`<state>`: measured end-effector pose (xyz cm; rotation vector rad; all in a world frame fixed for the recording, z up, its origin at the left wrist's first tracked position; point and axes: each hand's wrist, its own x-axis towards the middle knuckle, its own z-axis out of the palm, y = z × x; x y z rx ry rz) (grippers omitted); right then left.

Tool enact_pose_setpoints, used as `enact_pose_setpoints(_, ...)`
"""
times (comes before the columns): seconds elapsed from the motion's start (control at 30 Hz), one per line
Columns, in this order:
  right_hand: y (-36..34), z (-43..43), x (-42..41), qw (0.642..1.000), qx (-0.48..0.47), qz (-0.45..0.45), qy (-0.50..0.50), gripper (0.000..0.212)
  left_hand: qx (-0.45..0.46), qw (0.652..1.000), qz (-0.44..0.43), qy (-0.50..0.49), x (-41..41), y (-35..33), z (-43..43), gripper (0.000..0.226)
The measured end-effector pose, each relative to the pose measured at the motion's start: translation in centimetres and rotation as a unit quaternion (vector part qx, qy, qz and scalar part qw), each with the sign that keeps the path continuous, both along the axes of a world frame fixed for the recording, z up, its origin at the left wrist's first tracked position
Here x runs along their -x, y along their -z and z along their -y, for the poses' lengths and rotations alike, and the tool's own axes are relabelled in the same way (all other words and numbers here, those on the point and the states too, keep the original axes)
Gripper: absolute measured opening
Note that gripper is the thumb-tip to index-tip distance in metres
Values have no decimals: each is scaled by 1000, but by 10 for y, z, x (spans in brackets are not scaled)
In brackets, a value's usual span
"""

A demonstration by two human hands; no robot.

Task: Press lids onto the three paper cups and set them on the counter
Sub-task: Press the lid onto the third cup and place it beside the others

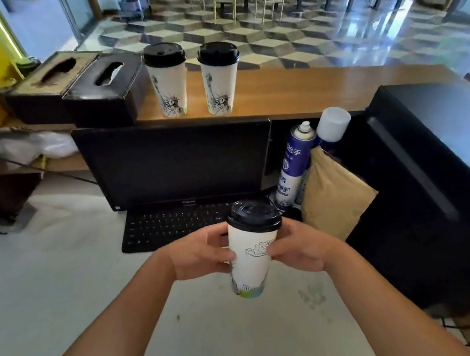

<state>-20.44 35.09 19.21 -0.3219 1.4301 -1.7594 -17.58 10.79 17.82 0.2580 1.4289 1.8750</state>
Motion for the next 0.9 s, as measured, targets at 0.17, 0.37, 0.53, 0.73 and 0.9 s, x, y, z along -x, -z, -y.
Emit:
enact_pose_setpoints(0.17,-9,-9,16,996,14,-27,78,56,9,993,-12,-119,6,-14,-16,60)
enact_pose_setpoints(0.37,-26,3,30,960,-66,-157,223,50,210,895,-163,-359,18,-34,-46,72)
enact_pose_setpoints(0.53,-52,5,42,943,-48,-211,252,44,245,869,-228,-365,35,-56,-47,90)
enact_pose_setpoints(0.73,-75,-2,67,924,-44,-239,296,38,228,874,-269,-335,61,-82,-44,85)
enact_pose_setpoints(0.9,-97,-10,96,913,-29,-250,321,32,244,845,-320,-352,96,-101,-64,82)
